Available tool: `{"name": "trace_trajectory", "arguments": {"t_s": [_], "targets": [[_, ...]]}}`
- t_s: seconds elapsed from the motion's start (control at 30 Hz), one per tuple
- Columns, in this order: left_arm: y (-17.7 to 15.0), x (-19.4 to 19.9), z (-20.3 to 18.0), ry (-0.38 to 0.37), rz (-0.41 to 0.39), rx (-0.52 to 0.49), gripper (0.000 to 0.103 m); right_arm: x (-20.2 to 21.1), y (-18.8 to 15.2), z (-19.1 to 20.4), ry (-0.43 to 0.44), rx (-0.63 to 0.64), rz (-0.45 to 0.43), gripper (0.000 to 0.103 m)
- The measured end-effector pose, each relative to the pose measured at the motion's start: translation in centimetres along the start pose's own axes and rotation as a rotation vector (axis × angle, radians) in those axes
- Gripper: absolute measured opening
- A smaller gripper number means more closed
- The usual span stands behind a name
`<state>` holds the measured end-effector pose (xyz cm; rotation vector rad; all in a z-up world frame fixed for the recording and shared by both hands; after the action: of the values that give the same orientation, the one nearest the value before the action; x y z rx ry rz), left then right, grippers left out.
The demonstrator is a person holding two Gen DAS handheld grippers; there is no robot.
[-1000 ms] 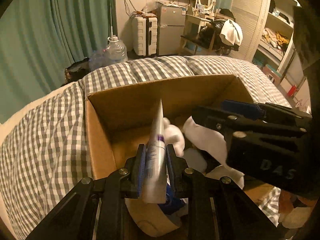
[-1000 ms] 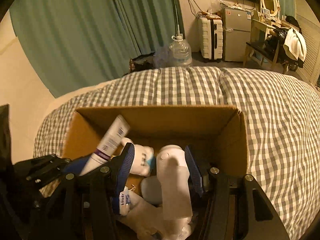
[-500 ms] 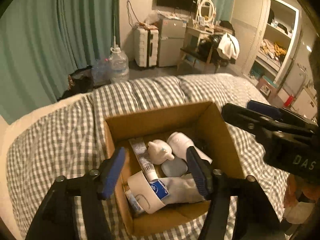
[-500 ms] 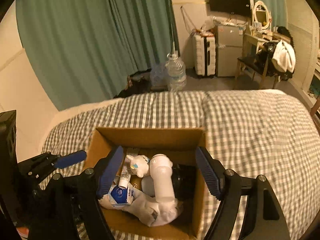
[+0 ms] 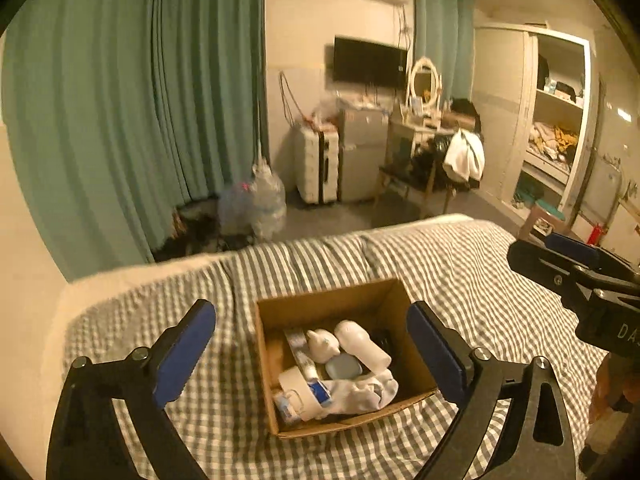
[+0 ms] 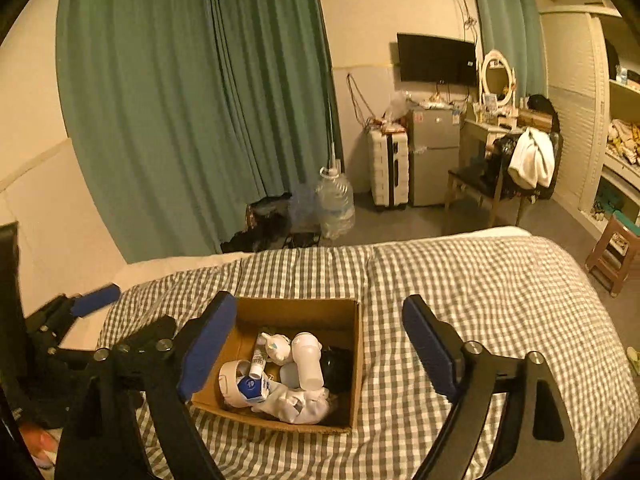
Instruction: Organize objects
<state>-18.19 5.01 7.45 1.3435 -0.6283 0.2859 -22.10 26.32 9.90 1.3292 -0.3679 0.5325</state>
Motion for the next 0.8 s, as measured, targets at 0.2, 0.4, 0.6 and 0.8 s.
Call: {"name": "trace_trajectory", "arguments": {"t_s": [0.2, 0.4, 0.6, 0.8], "targets": [[-0.1, 5.2, -0.2, 0.033, -0.079, -0.023, 0.102, 4.5, -0.1, 0.4, -0.011, 0.009, -0.063, 0.095], [-1.5, 8.7, -0.7, 0.073, -0.178, -0.048, 0.103, 8.8, -1.4, 1.1, -0.012, 0.058, -0.163, 0.099], [-4.9, 9.7, -1.9, 0.159, -0.259, -0.033, 0.103, 11.2, -3.7, 1.8, -0.017, 0.106, -0.237, 0.102], [-8.2, 9.0, -2.1, 0.161, -0.255, 0.018, 0.103, 11.3, -6.6, 1.1, -0.041, 0.136, -0.256, 0.102]]}}
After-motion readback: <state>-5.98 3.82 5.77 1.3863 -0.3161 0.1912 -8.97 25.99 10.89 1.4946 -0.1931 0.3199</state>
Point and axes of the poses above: each gripper's, at about its wrist camera, not at the fingertips, and x roughly against the way its jaws point, z to its left, y to its top, the point moved 1 cm from there along -x, roughly the way its jaws point, and after that the axes turned 5 degrees about -x, right-handed, at the moved point
